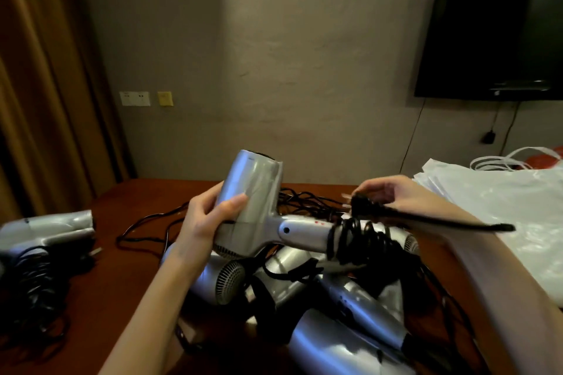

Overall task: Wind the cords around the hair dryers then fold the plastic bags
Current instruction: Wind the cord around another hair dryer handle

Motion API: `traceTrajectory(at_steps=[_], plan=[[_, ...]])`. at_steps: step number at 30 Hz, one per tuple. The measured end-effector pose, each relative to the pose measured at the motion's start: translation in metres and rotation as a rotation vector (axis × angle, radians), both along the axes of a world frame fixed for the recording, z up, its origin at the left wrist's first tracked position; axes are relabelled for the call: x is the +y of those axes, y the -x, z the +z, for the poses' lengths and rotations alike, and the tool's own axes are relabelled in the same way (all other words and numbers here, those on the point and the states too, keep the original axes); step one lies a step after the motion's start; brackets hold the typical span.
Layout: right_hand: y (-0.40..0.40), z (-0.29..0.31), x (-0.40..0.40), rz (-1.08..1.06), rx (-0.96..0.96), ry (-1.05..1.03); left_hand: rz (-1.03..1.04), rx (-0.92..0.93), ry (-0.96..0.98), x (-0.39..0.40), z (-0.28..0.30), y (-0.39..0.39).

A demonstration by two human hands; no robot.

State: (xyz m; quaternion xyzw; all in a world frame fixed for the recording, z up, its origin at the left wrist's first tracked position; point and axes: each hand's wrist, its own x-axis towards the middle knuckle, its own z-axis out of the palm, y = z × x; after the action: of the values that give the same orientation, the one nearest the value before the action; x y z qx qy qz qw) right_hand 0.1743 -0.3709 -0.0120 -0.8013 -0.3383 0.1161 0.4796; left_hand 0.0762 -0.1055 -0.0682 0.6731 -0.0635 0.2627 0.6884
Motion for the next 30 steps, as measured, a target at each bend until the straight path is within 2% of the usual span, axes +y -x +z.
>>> traceTrajectory(at_steps=[3,7,11,14,19,25,27,30], plan=[[0.001,0.004,-0.002,-0.058,-0.045,-0.035,0.020,-0.053,-0.071,-0.008,0.002,0.000],[0.014,0.011,0.004,-0.150,0.105,-0.232,0.169,-0.077,-0.080,-0.012,-0.001,-0.002],[0.026,0.016,0.013,-0.189,0.104,-0.263,0.281,-0.114,-0.079,-0.009,-0.001,-0.002],[0.031,0.016,0.018,-0.212,-0.045,-0.159,0.318,-0.136,-0.098,-0.006,-0.001,-0.002],[0.036,0.009,0.020,-0.353,-0.474,0.039,0.343,-0.138,-0.115,-0.003,-0.005,-0.003],[0.034,0.010,0.018,-0.500,-0.657,0.201,0.352,-0.116,-0.106,-0.004,-0.006,-0.004],[0.034,0.011,0.017,-0.495,-0.617,0.241,0.363,-0.118,-0.111,-0.006,-0.008,-0.006],[0.037,0.017,0.019,-0.321,-0.215,0.006,0.386,-0.131,-0.096,-0.009,-0.008,-0.006]])
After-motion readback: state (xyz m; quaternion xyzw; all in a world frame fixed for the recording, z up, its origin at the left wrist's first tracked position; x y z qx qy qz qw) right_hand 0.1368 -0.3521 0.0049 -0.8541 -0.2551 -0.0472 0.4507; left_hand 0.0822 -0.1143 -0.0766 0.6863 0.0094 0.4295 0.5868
